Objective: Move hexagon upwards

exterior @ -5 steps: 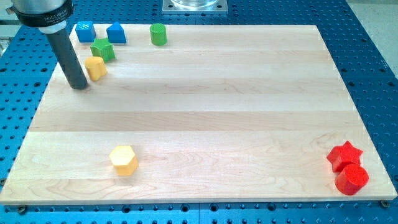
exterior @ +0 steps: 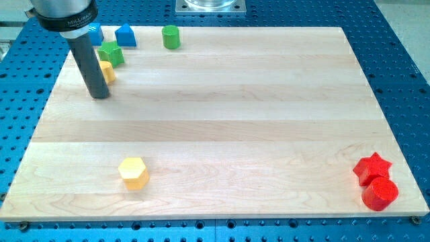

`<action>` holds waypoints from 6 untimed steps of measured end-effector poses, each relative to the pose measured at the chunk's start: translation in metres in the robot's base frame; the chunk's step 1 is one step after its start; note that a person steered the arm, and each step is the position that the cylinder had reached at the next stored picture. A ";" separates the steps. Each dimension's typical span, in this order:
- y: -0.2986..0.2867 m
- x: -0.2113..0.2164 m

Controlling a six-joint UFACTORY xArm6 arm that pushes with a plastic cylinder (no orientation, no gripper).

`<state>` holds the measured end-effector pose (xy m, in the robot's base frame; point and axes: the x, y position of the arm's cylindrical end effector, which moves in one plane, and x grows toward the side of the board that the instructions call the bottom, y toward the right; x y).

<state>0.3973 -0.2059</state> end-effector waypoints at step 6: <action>0.064 0.212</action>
